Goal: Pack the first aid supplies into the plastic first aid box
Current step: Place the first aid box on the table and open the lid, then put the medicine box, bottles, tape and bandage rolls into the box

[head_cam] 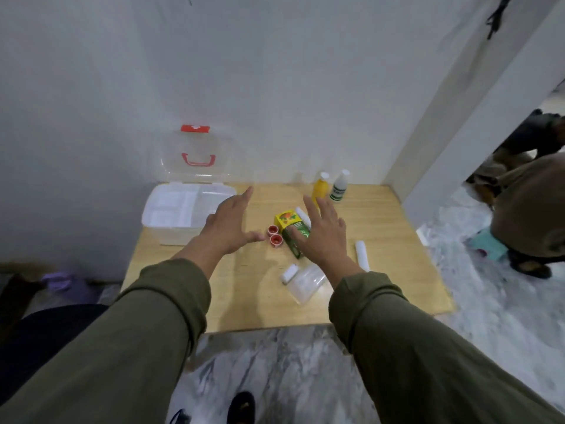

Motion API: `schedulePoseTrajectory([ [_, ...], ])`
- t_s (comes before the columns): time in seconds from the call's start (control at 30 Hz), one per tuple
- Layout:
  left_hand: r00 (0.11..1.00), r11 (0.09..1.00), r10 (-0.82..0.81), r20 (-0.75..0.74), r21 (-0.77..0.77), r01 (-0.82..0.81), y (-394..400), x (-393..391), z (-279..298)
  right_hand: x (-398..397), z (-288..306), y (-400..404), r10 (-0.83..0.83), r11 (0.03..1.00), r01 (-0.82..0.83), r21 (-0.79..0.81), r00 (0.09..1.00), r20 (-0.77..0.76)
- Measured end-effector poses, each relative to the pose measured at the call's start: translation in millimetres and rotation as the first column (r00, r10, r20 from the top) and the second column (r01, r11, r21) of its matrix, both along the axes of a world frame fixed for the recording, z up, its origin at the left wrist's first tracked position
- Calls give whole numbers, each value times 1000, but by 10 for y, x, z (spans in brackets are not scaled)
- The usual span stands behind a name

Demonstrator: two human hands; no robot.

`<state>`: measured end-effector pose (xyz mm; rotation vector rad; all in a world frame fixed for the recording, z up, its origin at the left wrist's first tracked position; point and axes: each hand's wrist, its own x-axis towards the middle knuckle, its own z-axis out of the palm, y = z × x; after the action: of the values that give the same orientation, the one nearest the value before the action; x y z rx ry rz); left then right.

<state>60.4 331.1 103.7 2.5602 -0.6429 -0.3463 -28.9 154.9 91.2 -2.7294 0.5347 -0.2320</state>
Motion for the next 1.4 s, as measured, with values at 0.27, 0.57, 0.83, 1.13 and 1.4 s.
schedulePoseTrajectory([
  [0.27, 982, 973, -184, -35, 134, 187, -532, 324, -232, -187, -413, -249, -156, 983, 163, 80, 984, -85],
  [0.57, 941, 905, -328, -87, 256, 339, -904, 698, -696, -138, -995, -237, -240, 958, 257, 131, 962, -131],
  [0.83, 929, 890, -331, -167, 272, 366, -1029, 888, -952, 55, -1200, -245, -227, 971, 231, 64, 972, -70],
  [1.13, 939, 916, -306, -158, 219, 336, -1096, 896, -1020, 143, -1193, -334, -213, 977, 213, 25, 977, -13],
  [1.4, 974, 968, -218, -62, 112, 224, -1042, 835, -606, 281, -720, -511, -123, 991, 121, 63, 992, 28],
])
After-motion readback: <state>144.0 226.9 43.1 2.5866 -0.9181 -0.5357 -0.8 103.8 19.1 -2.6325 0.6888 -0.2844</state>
